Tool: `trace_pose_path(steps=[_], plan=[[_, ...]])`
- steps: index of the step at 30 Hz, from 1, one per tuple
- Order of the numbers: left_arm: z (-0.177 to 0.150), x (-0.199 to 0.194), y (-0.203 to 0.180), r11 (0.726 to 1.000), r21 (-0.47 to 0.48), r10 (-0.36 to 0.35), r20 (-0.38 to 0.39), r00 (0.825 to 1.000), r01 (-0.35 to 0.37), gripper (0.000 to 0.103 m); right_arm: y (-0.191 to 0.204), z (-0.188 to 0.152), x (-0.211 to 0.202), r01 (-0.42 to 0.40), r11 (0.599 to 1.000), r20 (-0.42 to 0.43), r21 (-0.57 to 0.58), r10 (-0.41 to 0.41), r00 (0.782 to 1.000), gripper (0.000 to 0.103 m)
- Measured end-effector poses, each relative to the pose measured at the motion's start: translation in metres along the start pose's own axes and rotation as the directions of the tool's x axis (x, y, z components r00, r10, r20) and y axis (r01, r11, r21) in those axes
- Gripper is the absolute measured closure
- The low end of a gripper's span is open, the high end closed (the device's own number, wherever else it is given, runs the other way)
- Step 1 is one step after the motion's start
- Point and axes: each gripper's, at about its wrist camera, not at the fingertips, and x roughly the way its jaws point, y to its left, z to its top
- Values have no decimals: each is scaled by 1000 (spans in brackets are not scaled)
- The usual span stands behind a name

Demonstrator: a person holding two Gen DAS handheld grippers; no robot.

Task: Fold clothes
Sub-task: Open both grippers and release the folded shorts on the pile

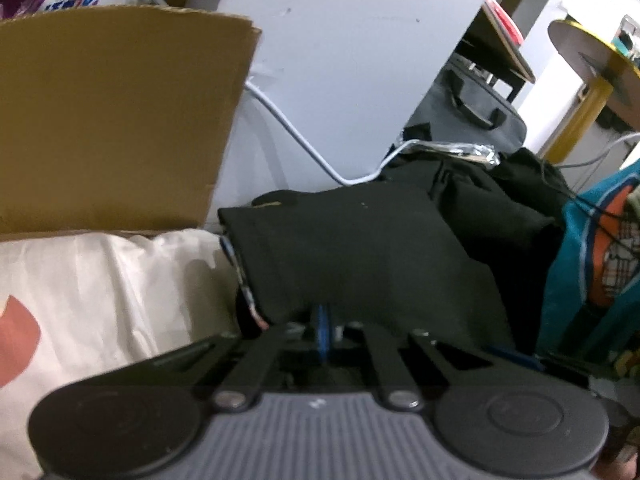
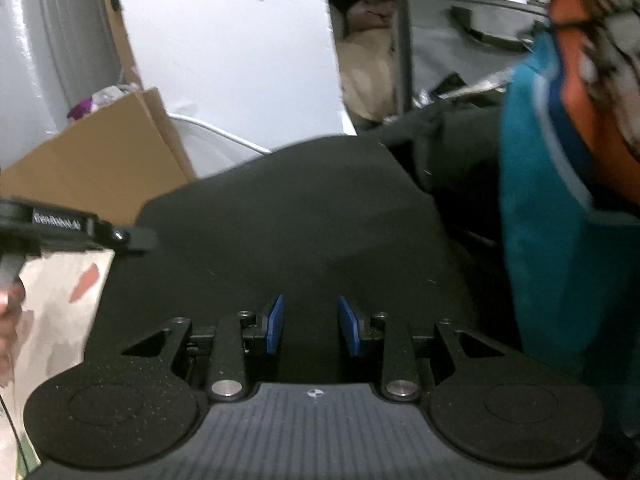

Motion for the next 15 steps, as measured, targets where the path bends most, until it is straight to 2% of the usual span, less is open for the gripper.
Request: trace_pose_path(steps=[5,11,15], plan=[[-1,0,-2,999,0,42,-10,999,-42,100,-16,-18,-11,42,999,-11,1,-42,999,66],[2,-18,-13,996,52,74,-3,997,-74,101,-35,-38,-28,100,993,-36,62,-98,995,65],[7,-36,-23,993,91,70,15,997,-71,99,-35,-43,-49,113,988,-29,102,-111,993,65]])
